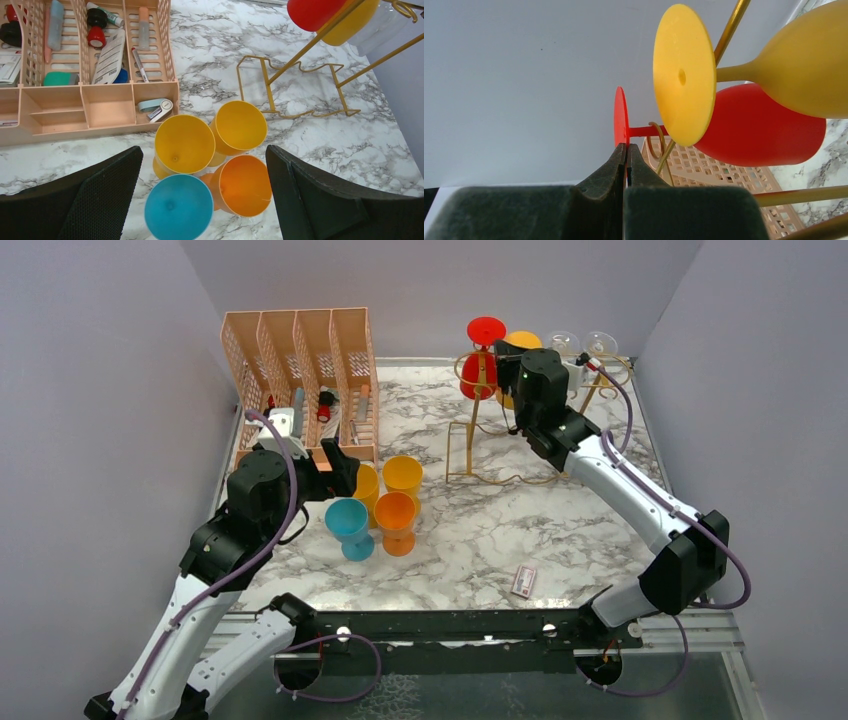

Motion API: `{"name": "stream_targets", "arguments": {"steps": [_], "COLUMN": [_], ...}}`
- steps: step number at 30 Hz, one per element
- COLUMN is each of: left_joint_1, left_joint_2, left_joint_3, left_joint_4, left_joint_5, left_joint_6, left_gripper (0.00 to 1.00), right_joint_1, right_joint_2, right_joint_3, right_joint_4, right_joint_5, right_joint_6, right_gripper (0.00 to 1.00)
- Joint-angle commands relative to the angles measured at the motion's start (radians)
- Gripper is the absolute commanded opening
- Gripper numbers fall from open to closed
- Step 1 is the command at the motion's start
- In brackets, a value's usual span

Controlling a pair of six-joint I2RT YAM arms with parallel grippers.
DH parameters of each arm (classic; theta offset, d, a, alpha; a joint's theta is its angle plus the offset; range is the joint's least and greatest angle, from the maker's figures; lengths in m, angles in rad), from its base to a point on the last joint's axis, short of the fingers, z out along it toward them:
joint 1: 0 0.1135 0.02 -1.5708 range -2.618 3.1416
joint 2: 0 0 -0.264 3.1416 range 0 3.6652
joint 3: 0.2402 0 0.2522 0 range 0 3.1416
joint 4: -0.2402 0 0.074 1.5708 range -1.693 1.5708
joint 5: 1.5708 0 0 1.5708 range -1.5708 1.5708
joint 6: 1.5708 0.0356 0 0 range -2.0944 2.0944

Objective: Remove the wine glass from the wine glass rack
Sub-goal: Pick up the wine glass from the wine rack.

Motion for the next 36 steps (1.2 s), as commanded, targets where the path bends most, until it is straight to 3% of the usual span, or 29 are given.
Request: {"name": "stream_targets", "arguments": {"steps": [1, 30, 36], "left_joint_1": [0.003, 0.004, 0.004], "left_joint_2": [-0.011, -0.019, -0.029], "left_joint_3": [-0.014, -0.023, -0.02], "left_joint_4": [-0.003, -0.008, -0.01], "left_joint_5": [-0.011, -0.02, -0.025], "left_joint_6": [0.003, 0.002, 0.002], "left_gripper": [0.99, 0.99, 0.99], "right_joint_1": [0.007, 0.012, 0.012], "right_joint_2": [-0.008, 0.11, 0.099], "right_joint_3": [0.042, 0.228, 0.23], "right_joint_4": [0.032, -0.026, 0.025], "right_joint_5": [0.053, -0.078, -0.205], "right_joint_6": [-0.001, -0.128, -0.216], "right_gripper": [0.01, 0.01, 0.01]}}
